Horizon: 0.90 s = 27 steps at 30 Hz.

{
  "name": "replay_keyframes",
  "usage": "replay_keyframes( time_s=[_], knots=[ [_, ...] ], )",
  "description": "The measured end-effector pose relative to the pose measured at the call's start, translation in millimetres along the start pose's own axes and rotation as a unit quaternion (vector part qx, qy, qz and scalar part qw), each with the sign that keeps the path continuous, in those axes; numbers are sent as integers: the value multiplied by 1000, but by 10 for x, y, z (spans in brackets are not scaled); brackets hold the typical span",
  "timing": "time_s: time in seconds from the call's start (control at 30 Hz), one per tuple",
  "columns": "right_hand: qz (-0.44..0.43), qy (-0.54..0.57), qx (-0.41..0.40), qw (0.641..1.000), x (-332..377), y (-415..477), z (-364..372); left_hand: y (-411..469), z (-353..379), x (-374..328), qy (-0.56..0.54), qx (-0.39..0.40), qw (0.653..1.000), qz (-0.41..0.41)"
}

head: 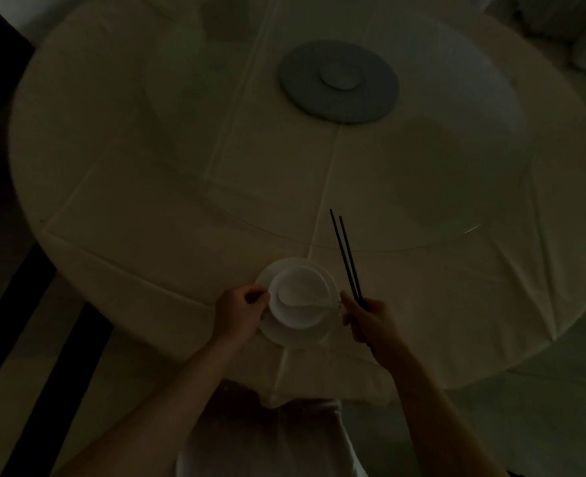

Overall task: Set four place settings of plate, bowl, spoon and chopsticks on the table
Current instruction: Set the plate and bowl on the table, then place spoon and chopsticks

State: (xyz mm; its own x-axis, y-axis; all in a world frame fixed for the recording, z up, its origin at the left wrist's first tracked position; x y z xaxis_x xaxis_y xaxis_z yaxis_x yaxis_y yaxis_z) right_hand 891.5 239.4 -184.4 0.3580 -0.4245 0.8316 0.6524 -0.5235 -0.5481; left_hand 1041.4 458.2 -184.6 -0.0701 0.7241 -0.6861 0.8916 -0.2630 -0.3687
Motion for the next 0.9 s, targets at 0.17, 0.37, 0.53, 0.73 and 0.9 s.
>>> replay_keyframes(
  time_s=[0.17,0.37,0.53,0.73,0.9],
  knots=[
    [38,78,-15,996,-54,-84,-163,-54,-61,-59,9,-10,1000,-2],
    [19,150,-57,987,-177,-322,-314,-473,-168,-72,-7,-82,996,-17],
    [8,192,-77,978,-339,-580,-259,-1011,379,-213,-73,145,987,2],
    [13,168,-76,983,-462,-795,-41,-1409,849,-398,-85,328,941,16],
    [44,185,-69,979,-498,-896,93,-1458,925,-422,-149,340,928,-26]
  ],
)
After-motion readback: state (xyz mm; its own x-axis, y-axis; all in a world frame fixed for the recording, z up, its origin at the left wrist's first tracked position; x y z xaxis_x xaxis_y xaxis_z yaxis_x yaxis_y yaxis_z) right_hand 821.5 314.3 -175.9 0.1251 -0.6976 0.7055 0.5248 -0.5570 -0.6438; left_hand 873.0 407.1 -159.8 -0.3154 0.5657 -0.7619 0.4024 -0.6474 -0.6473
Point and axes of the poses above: each hand's wrist, its own y-axis towards the middle knuckle, its own z-axis out of the palm, x = y × z, the point moved 4 cm from there along y, towards the middle knuckle, and after that the axes turned 13 degrees about y, right-handed, at the moved point
